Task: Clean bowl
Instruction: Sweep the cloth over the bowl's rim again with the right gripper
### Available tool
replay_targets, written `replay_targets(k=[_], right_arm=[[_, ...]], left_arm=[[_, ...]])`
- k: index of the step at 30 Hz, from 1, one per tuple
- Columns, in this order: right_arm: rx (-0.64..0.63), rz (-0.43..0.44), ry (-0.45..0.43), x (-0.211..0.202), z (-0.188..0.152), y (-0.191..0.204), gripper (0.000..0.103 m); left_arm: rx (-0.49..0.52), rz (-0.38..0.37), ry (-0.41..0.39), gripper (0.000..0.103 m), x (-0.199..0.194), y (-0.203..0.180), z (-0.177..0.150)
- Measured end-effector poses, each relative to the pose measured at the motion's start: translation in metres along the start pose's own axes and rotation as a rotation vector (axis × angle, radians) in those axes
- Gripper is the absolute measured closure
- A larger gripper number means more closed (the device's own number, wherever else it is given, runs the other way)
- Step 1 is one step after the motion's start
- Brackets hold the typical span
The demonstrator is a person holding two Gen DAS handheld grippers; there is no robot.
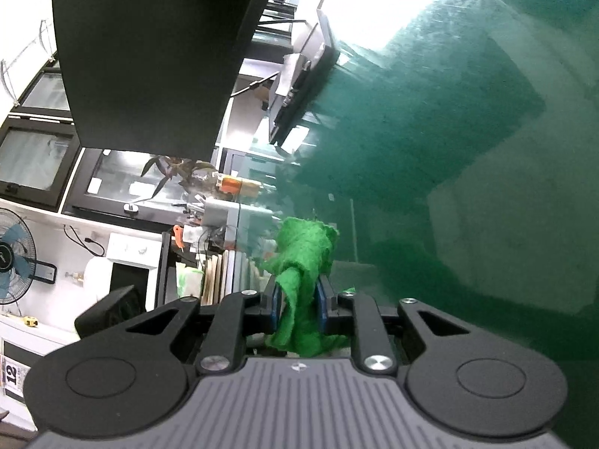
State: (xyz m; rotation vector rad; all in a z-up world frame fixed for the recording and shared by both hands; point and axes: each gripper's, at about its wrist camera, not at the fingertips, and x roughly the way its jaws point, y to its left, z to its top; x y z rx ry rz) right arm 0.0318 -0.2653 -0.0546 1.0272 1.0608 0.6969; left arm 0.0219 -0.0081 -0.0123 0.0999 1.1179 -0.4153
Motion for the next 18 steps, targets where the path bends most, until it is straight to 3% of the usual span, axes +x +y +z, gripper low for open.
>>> replay_targets(k=[8,18], right_arm=[[-0.047,0.030,0.068,0.059,0.018,0.021,0.083],[0.003,-0.057,0.105,0.002,0.006,0.003,0.083]], left_arm=[[-0.002,0.000,-0.009,0.049,-0.001,-0.001,-0.002],[0.011,-0.015,-0.034,0.049,-0.002,0.002,-0.004]])
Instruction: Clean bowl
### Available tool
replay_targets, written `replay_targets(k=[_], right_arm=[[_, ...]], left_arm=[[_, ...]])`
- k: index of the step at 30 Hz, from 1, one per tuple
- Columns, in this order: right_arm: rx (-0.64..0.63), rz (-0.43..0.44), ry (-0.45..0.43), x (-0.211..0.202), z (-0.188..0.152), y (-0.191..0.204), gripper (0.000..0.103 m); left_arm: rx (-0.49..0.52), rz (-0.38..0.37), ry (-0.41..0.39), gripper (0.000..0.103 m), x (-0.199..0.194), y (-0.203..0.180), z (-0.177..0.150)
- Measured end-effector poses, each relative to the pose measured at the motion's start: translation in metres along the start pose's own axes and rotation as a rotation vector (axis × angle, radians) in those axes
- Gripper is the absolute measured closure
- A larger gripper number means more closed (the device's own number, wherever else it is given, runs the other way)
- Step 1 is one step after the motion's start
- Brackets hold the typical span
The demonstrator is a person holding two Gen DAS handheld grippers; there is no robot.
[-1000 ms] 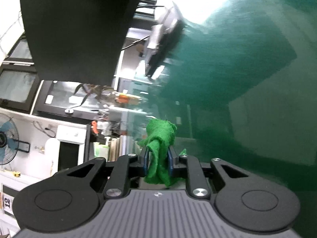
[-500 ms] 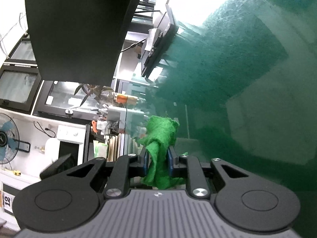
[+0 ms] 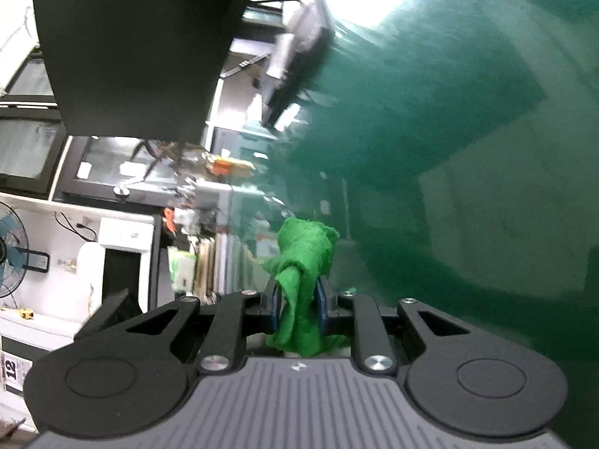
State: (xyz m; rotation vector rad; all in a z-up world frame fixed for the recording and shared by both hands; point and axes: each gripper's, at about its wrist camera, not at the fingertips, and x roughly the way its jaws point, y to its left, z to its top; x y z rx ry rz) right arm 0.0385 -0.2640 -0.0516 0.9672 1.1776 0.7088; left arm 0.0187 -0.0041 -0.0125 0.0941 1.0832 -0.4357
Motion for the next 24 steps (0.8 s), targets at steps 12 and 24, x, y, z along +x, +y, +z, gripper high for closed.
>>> replay_targets(k=[12,24], right_arm=[[-0.077,0.027,0.036,0.050,0.022,0.023,0.081],[-0.154,-0.177,-0.141,-0.028,-0.004,0.031,0.083]], left_arm=[[0.000,-0.005,-0.002,0.045,0.000,0.001,0.000],[-0.067,0.072,-0.037,0.038,-0.001,0.016,0.001]])
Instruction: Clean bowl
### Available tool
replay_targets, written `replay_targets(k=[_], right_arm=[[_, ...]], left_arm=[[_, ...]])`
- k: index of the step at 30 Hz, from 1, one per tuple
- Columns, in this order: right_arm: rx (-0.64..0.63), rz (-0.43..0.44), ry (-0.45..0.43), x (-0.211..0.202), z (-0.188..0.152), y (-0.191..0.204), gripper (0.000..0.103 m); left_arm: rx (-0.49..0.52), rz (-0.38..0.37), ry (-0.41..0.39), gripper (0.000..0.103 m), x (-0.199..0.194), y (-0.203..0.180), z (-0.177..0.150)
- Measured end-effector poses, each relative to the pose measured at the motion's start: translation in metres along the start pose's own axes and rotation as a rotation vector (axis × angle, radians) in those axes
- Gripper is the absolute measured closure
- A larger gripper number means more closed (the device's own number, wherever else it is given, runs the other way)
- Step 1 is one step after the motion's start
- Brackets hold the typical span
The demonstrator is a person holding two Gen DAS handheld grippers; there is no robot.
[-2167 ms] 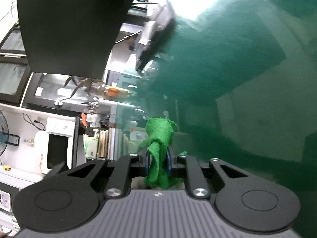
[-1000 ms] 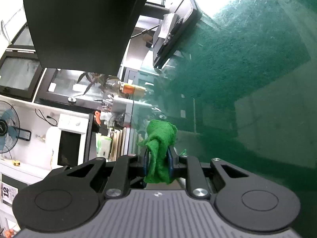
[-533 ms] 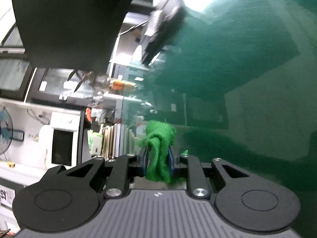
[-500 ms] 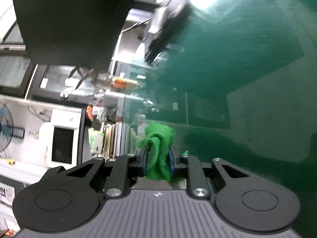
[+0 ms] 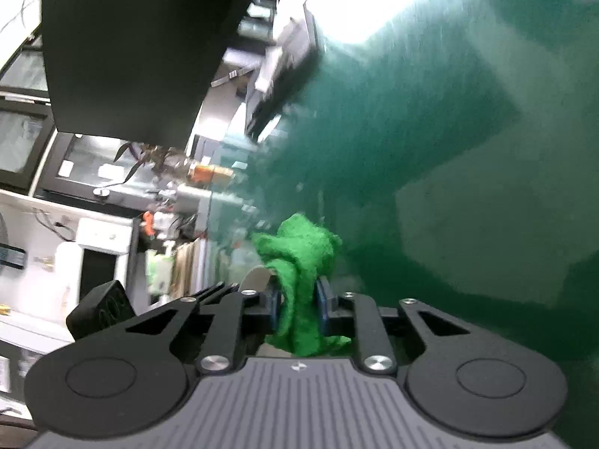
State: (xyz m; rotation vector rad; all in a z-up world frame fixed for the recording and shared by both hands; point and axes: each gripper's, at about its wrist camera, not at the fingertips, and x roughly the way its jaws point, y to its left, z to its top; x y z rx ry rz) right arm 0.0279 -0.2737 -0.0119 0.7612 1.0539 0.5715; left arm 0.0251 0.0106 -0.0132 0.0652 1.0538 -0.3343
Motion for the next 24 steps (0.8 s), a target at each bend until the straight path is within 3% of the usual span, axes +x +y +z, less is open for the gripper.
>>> replay_targets(k=[1,2,3,5,6,8,10,14,16,20,24], right_arm=[[-0.060,-0.070,-0.009,0.000,0.001,0.010,0.082],[-0.139,-0.158,-0.009,0.004,0.001,0.021,0.071],[-0.200,-0.212,-0.004,0.006,-0.001,0.028,0.044],[-0.395,-0.373,0.017,0.018,-0.012,0.049,0.026],[-0.417,-0.396,0.020,0.019,-0.016,0.052,0.026],[-0.429,-0.432,0.017,0.016,-0.024,0.058,0.021],[-0.415,-0.466,-0.019,0.005,-0.029,0.060,0.016],[-0.373,-0.513,-0.050,-0.017,-0.037,0.065,0.001],[-0.368,-0.529,-0.055,-0.019,-0.039,0.067,0.001],[-0.373,-0.659,-0.059,-0.029,-0.049,0.079,0.001],[-0.344,-0.662,-0.059,-0.033,-0.058,0.083,0.001]], left_arm=[[-0.017,0.039,-0.004,0.037,-0.002,0.007,-0.001],[-0.019,0.051,-0.007,0.038,-0.004,0.009,-0.002],[-0.023,0.067,-0.014,0.039,-0.007,0.011,-0.002],[-0.046,0.086,-0.053,0.037,-0.022,0.015,-0.002],[-0.067,0.090,-0.084,0.033,-0.034,0.015,-0.001],[-0.091,0.154,-0.123,0.001,-0.052,0.009,0.000],[-0.110,0.193,-0.144,0.000,-0.063,0.003,0.000],[-0.141,0.117,-0.158,0.000,-0.083,-0.017,0.000],[-0.145,0.093,-0.150,0.000,-0.087,-0.027,-0.002],[-0.156,0.105,-0.144,0.000,-0.087,-0.033,-0.005],[-0.173,0.071,-0.135,0.000,-0.085,-0.031,-0.008]])
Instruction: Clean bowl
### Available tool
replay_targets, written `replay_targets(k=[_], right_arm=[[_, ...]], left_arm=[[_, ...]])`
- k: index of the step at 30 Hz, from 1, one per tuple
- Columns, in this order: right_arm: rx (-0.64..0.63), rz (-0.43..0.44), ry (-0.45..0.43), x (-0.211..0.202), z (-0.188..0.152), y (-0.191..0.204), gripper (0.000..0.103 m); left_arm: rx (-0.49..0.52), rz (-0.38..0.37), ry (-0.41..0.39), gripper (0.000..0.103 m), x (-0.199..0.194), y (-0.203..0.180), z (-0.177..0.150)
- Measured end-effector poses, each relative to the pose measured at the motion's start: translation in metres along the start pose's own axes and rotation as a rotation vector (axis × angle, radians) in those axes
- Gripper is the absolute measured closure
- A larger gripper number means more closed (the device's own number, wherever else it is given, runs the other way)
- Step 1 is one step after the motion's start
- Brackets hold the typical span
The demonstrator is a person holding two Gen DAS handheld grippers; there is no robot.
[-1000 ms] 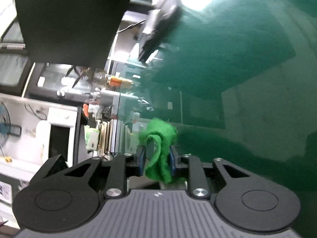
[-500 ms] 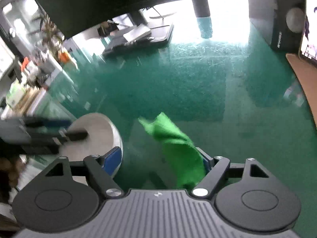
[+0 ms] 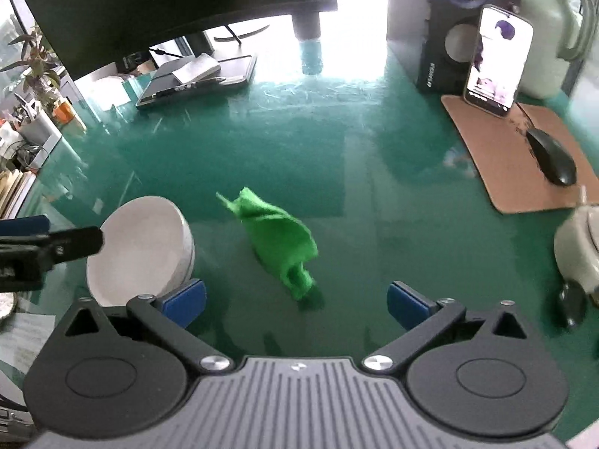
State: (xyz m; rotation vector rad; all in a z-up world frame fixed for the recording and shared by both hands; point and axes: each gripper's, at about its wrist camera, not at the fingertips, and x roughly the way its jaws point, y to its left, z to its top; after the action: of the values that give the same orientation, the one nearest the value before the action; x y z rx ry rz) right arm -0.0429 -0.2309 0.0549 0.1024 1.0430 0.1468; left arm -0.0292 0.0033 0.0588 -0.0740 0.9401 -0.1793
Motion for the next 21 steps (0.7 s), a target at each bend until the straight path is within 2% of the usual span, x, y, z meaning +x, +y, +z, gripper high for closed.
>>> replay_targets(k=[2,4,8,9,12,14,18,21], right_arm=[[0.018,0.000,0.007,0.000,-0.002,0.001,0.001],[0.034,-0.005,0.015,0.000,-0.001,0.002,0.001],[0.009,0.009,-0.004,-0.004,0.001,0.003,0.001],[0.008,0.013,0.010,-0.001,0.004,0.001,0.001],[0.003,0.016,0.031,0.004,0.008,-0.002,0.001],[0.002,0.023,0.039,0.005,0.008,-0.003,0.001],[-0.007,0.029,0.059,0.009,0.008,-0.005,0.001],[-0.012,0.031,0.079,0.013,0.008,-0.007,0.001]], left_arm=[[-0.041,-0.022,0.012,0.000,0.000,0.004,-0.002],[-0.061,0.013,0.044,0.000,0.000,0.003,-0.003],[-0.001,0.102,0.120,0.000,0.001,-0.004,0.002],[0.012,0.146,0.138,0.000,0.001,-0.007,0.005],[-0.017,0.244,0.092,0.000,-0.005,-0.009,0.006],[-0.035,0.271,0.099,0.000,-0.004,-0.011,0.008],[-0.078,0.218,0.113,0.000,-0.005,-0.015,0.005],[-0.101,0.232,0.090,0.000,-0.009,-0.020,0.000]])
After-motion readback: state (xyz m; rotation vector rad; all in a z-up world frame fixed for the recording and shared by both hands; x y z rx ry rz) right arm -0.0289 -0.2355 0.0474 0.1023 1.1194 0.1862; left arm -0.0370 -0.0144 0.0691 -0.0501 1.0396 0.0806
